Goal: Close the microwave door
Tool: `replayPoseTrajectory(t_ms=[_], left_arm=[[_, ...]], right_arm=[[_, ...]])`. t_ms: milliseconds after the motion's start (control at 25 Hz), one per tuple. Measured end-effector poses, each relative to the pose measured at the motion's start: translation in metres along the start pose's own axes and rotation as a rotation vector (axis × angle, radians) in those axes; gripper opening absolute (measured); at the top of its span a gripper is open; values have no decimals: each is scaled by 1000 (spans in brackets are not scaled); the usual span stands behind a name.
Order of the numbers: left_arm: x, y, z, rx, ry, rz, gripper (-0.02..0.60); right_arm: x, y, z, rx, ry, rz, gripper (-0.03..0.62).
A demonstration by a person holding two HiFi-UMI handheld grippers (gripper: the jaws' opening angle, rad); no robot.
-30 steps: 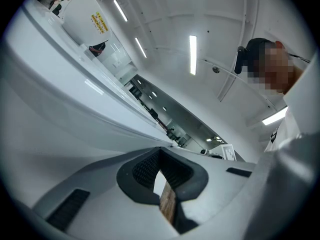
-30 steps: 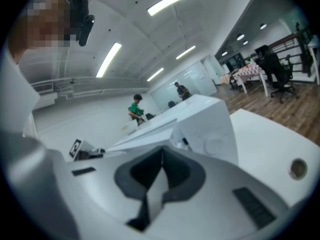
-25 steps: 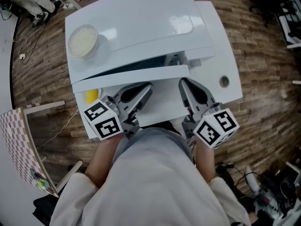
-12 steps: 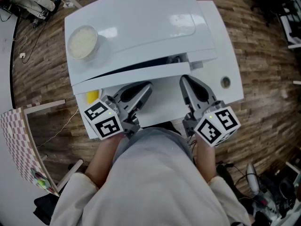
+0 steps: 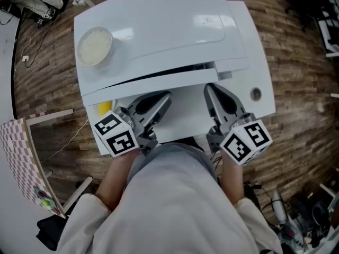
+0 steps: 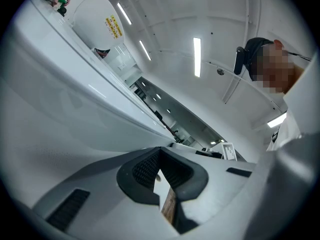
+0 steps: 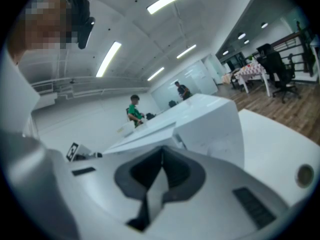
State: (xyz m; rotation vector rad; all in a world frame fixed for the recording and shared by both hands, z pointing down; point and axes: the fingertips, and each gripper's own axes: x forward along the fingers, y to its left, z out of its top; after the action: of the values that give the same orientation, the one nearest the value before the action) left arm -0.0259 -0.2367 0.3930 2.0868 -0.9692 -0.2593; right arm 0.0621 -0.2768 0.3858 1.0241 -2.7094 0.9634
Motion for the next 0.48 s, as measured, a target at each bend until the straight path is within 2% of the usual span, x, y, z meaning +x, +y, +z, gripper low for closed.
replayPoseTrajectory(t_ms=[480], left_arm=[[2, 5, -3, -7, 13, 0, 17]], right_arm=[[3, -3, 0, 34, -14, -23, 23]])
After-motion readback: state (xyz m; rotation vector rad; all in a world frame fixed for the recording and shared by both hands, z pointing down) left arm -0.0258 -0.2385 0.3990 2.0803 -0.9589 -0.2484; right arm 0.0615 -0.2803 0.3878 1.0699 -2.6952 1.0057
